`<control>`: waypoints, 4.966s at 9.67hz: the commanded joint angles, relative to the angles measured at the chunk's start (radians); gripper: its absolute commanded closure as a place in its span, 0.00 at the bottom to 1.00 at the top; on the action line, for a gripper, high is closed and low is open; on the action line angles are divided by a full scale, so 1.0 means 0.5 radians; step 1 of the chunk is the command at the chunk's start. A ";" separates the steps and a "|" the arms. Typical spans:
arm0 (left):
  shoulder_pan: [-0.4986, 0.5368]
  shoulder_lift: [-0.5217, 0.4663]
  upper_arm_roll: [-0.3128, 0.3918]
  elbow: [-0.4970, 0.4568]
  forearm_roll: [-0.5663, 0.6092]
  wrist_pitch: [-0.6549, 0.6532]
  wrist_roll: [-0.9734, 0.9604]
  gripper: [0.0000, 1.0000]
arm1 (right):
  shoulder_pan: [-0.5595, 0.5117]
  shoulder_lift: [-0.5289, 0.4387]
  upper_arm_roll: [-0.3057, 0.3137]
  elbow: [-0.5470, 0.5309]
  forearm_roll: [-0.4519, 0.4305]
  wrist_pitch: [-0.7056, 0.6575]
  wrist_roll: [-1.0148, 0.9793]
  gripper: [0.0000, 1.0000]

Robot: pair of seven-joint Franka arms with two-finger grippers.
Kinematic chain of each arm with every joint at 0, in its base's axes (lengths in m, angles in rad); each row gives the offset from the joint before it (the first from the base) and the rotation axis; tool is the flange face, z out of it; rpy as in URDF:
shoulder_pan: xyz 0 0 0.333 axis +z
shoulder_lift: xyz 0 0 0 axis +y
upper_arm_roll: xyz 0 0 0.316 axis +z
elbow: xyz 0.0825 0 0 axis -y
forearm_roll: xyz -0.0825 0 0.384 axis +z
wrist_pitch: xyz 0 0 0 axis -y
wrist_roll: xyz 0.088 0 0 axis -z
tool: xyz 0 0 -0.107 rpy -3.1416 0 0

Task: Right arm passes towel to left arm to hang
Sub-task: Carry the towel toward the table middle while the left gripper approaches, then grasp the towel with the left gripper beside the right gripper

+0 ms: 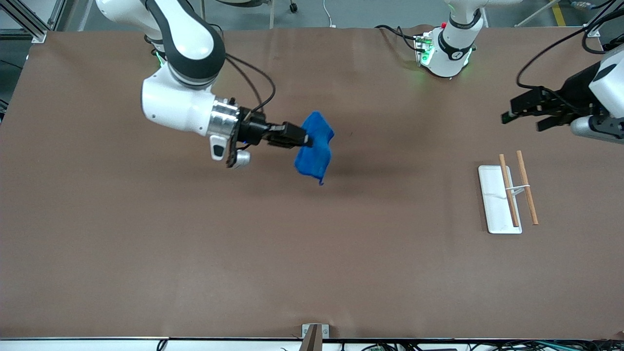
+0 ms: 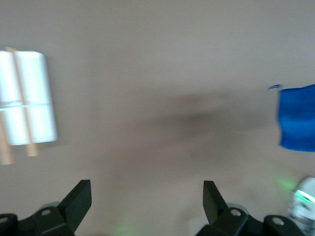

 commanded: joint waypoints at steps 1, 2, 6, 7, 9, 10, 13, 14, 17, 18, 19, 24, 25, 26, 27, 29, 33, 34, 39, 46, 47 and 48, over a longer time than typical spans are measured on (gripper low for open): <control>0.034 0.004 -0.001 -0.223 -0.364 -0.065 0.123 0.01 | 0.048 0.053 -0.026 0.115 0.306 -0.003 -0.057 1.00; 0.037 0.007 0.002 -0.321 -0.581 -0.065 0.160 0.01 | 0.070 0.059 -0.022 0.115 0.493 -0.012 -0.145 1.00; 0.027 0.019 -0.010 -0.747 -1.305 -0.080 0.426 0.01 | 0.156 0.145 -0.025 0.124 1.101 -0.022 -0.401 1.00; 0.031 0.016 -0.010 -0.888 -1.493 -0.080 0.573 0.01 | 0.162 0.169 -0.022 0.164 1.169 -0.022 -0.416 1.00; 0.031 0.016 -0.010 -1.063 -1.629 -0.080 0.776 0.06 | 0.202 0.182 -0.025 0.219 1.261 -0.022 -0.419 1.00; 0.021 0.016 -0.010 -1.164 -1.672 -0.077 0.926 0.07 | 0.235 0.182 -0.026 0.244 1.316 -0.019 -0.456 1.00; -0.021 -0.039 -0.050 -1.346 -1.893 0.051 1.007 0.13 | 0.254 0.182 -0.026 0.265 1.348 -0.009 -0.468 1.00; -0.025 -0.045 -0.117 -1.374 -1.939 0.155 1.011 0.13 | 0.251 0.188 -0.026 0.274 1.348 -0.006 -0.468 1.00; -0.028 -0.030 -0.332 -1.408 -2.211 0.425 1.060 0.13 | 0.251 0.191 -0.026 0.281 1.351 -0.009 -0.468 1.00; -0.028 -0.030 -0.348 -1.402 -2.319 0.465 1.063 0.13 | 0.251 0.197 -0.026 0.290 1.375 -0.006 -0.465 1.00; -0.028 -0.030 -0.354 -1.396 -2.508 0.514 1.066 0.13 | 0.254 0.197 -0.026 0.290 1.384 -0.006 -0.468 1.00; -0.061 0.038 -0.382 -1.396 -2.752 0.598 1.228 0.12 | 0.248 0.200 -0.029 0.290 1.348 -0.006 -0.579 1.00; -0.077 0.062 -0.394 -1.393 -2.780 0.601 1.247 0.12 | 0.251 0.206 -0.029 0.287 1.348 -0.006 -0.585 1.00; -0.077 0.068 -0.412 -1.389 -2.816 0.604 1.256 0.12 | 0.251 0.209 -0.029 0.287 1.348 -0.006 -0.585 1.00; -0.080 0.084 -0.431 -1.392 -2.820 0.607 1.289 0.12 | 0.251 0.210 -0.029 0.287 1.348 -0.006 -0.585 1.00; -0.077 0.124 -0.455 -1.392 -2.826 0.662 1.357 0.12 | 0.251 0.210 -0.029 0.287 1.348 -0.006 -0.588 1.00; -0.071 0.124 -0.461 -1.380 -2.948 0.665 1.376 0.12 | 0.254 0.216 -0.029 0.290 1.351 -0.006 -0.591 1.00; -0.074 0.121 -0.461 -1.371 -3.031 0.671 1.439 0.14 | 0.254 0.216 -0.029 0.290 1.351 -0.006 -0.591 1.00; -0.074 0.081 -0.468 -1.383 -2.995 0.751 1.492 0.99 | 0.254 0.216 -0.029 0.293 1.348 -0.003 -0.591 1.00; -0.055 0.081 -0.455 -1.368 -2.823 0.791 1.446 1.00 | 0.245 0.216 -0.029 0.278 1.345 0.018 -0.582 0.01; -0.055 0.081 -0.449 -1.368 -2.820 0.791 1.443 1.00 | 0.236 0.216 -0.032 0.262 1.323 0.021 -0.582 0.00; -0.058 0.081 -0.446 -1.368 -2.820 0.797 1.443 1.00 | 0.214 0.210 -0.038 0.250 1.244 0.021 -0.570 0.00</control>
